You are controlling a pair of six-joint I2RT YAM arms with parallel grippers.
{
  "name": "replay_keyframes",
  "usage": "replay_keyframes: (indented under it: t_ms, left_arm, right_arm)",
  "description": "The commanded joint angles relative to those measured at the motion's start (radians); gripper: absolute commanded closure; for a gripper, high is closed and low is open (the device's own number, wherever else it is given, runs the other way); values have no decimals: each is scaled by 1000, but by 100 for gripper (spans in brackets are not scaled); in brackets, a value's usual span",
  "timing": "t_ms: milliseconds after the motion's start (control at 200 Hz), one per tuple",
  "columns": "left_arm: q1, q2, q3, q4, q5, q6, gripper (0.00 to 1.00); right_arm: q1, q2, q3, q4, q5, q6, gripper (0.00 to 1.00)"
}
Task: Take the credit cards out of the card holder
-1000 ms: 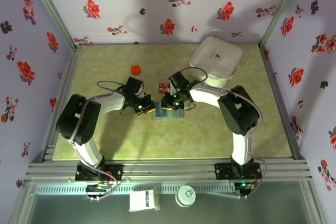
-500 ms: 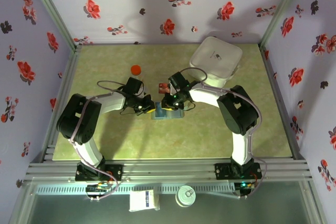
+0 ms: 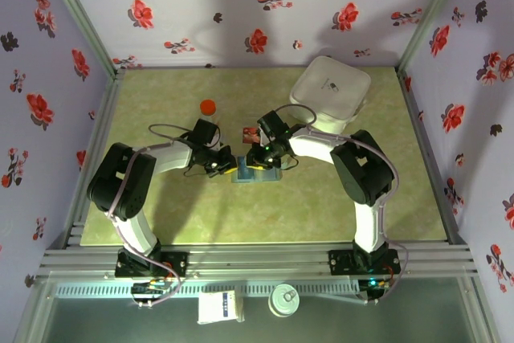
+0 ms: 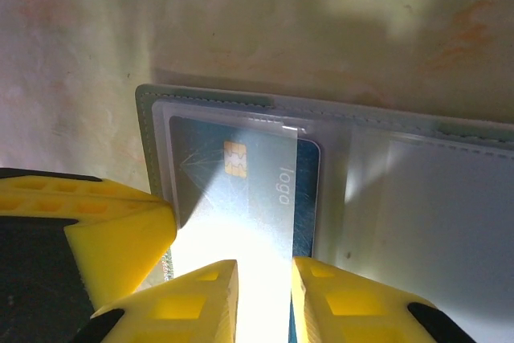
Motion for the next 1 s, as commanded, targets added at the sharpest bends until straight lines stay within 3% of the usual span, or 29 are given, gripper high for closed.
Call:
replay_keyframes:
  t_ms: [0,565,995]
  left_arm:
    - [3,13,-17,-12,-13,26,100]
    - [2,4,-17,-20,-16,26,100]
    - [3,-4,-17,-20,-17,25,100]
  right_arm:
    - [0,16,-3,15,-9,-2,75]
    - [1,27,-16,14,-5,-4,76]
    - [1,-10,-5,-68,82,-45,76]
